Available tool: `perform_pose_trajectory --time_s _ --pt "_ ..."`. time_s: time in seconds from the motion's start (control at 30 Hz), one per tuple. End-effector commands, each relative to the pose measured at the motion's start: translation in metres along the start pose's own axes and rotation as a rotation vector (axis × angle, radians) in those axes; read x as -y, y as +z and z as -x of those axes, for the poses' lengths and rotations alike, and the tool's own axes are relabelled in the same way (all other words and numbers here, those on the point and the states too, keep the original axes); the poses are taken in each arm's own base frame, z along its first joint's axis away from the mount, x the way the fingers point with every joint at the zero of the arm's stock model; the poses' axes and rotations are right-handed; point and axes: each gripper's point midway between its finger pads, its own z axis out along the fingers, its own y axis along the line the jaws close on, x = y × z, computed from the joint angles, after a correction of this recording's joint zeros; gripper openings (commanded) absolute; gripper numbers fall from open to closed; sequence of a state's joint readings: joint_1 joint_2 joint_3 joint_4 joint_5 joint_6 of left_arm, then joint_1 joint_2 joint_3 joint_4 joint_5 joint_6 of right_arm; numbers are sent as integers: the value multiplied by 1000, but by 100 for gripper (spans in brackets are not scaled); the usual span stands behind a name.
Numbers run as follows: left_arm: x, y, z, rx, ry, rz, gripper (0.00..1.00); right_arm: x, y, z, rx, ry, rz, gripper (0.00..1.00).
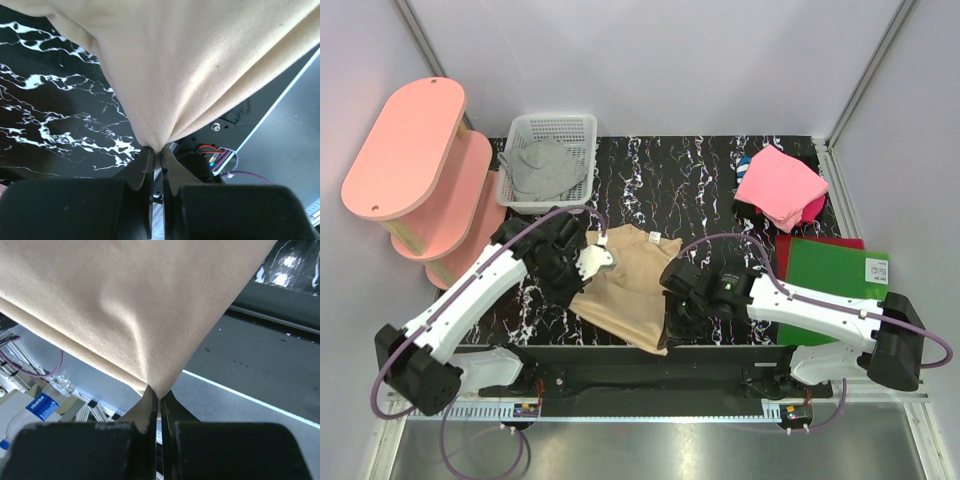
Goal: Fold and stack the t-shirts
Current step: Fold the long partially folded tshirt into a neat square
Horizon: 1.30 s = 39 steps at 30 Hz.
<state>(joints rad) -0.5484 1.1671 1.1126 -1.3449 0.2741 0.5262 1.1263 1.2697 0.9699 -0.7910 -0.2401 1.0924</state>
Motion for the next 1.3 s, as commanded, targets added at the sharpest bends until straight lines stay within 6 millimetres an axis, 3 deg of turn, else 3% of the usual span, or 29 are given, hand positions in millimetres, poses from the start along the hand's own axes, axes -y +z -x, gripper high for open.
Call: perform_pose_trajectory --time_s 0.0,0.23,0.57,0.9,1.27 --pt "-13 -6 -10 -121 -3 33 5 17 -6 22 63 10 -103 0" --pt "-38 -1 14 -108 -2 90 1 29 -12 64 136 79 -84 0" --pt "-78 13 40 -113 -31 150 0 31 -5 108 179 76 -66 0" --pt "-133 24 67 -108 -105 186 0 35 -1 151 215 88 -39 0" --pt "-167 26 107 -75 -102 216 0 30 -8 192 233 107 34 0"
